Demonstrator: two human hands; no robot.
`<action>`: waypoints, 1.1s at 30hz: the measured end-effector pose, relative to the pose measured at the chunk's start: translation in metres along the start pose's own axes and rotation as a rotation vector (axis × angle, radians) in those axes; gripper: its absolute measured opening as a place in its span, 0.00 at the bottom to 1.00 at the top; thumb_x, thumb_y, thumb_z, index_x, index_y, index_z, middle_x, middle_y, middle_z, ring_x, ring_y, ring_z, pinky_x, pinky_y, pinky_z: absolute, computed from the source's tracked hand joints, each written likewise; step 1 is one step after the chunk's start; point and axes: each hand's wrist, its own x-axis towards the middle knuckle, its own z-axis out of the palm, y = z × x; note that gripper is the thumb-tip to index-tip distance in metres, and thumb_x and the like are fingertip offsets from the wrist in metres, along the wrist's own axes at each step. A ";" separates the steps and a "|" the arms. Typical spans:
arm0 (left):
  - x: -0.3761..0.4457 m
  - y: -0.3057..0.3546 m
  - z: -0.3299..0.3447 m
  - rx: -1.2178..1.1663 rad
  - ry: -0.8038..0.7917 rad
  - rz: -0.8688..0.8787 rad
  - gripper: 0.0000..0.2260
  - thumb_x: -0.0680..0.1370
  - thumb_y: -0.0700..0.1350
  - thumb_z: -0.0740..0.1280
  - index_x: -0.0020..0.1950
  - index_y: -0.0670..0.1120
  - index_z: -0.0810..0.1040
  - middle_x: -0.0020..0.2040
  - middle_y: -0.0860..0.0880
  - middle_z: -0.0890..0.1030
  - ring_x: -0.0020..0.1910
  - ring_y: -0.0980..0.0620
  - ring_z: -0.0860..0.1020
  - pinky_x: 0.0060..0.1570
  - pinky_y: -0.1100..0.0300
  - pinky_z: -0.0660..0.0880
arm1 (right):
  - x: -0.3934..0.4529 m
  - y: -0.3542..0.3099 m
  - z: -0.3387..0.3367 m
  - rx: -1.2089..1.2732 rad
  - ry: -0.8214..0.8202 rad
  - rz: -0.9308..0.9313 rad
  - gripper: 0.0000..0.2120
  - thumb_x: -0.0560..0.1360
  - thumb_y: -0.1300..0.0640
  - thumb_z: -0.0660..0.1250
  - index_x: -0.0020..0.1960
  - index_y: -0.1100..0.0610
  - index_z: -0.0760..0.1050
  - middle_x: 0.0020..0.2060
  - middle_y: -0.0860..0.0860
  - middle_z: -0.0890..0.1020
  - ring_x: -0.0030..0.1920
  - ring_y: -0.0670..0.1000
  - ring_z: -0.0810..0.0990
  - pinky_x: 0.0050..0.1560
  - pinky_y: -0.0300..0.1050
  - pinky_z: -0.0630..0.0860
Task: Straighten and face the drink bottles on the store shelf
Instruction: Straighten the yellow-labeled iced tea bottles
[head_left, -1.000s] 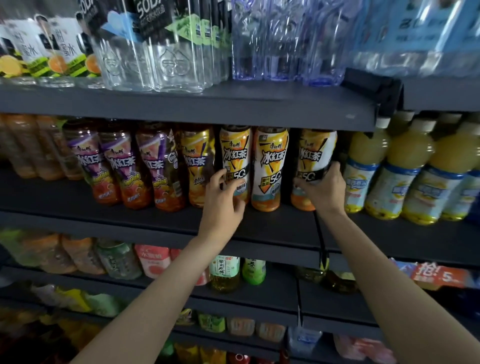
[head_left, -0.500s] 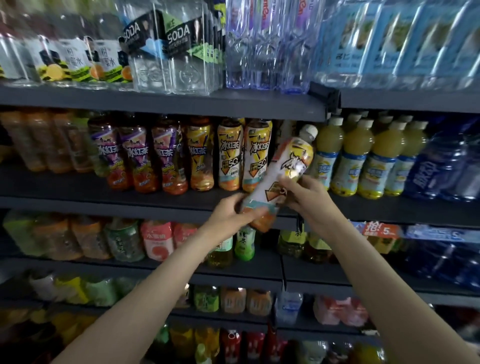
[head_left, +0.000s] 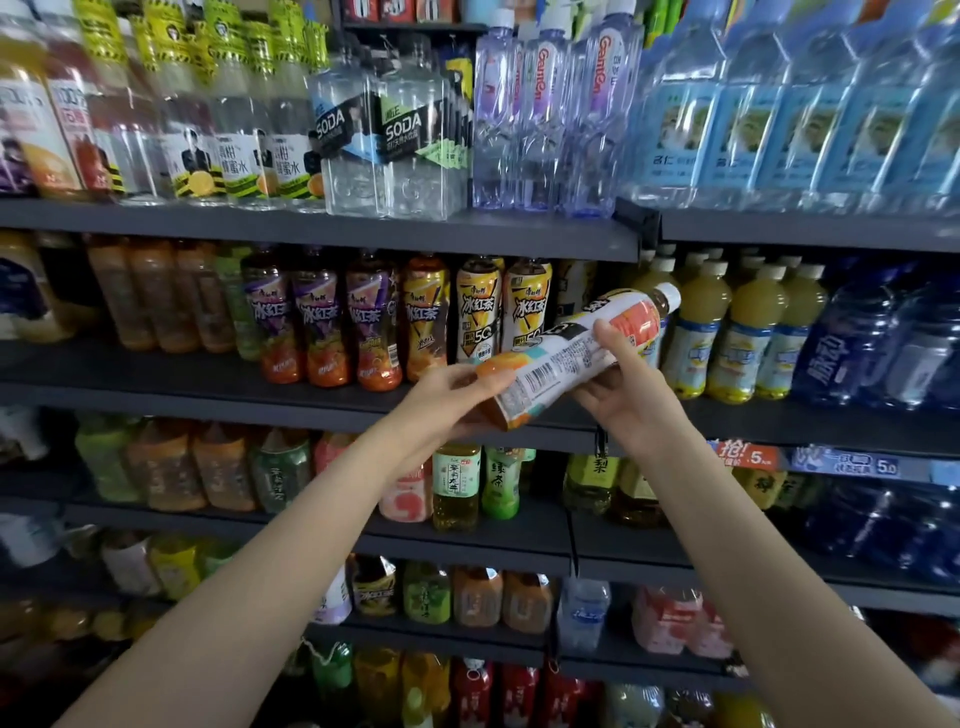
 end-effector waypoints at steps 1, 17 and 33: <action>-0.001 0.002 0.003 0.070 0.032 0.034 0.17 0.71 0.49 0.71 0.57 0.45 0.76 0.55 0.48 0.81 0.48 0.55 0.81 0.48 0.61 0.78 | 0.000 -0.001 0.000 -0.017 -0.009 0.002 0.13 0.75 0.55 0.69 0.55 0.60 0.74 0.53 0.57 0.82 0.53 0.54 0.82 0.48 0.48 0.80; 0.015 0.001 0.005 0.329 -0.010 0.258 0.16 0.72 0.44 0.72 0.57 0.53 0.73 0.54 0.57 0.77 0.53 0.60 0.76 0.54 0.67 0.74 | -0.002 -0.016 -0.015 -0.159 -0.057 -0.113 0.16 0.72 0.62 0.71 0.58 0.62 0.74 0.51 0.55 0.84 0.50 0.53 0.83 0.49 0.47 0.81; 0.037 -0.022 0.039 0.495 0.080 0.306 0.23 0.68 0.50 0.76 0.59 0.52 0.70 0.53 0.60 0.76 0.55 0.59 0.75 0.47 0.72 0.71 | 0.014 0.007 -0.014 -0.822 -0.233 -0.417 0.22 0.64 0.62 0.78 0.56 0.56 0.76 0.49 0.50 0.84 0.51 0.48 0.82 0.53 0.48 0.80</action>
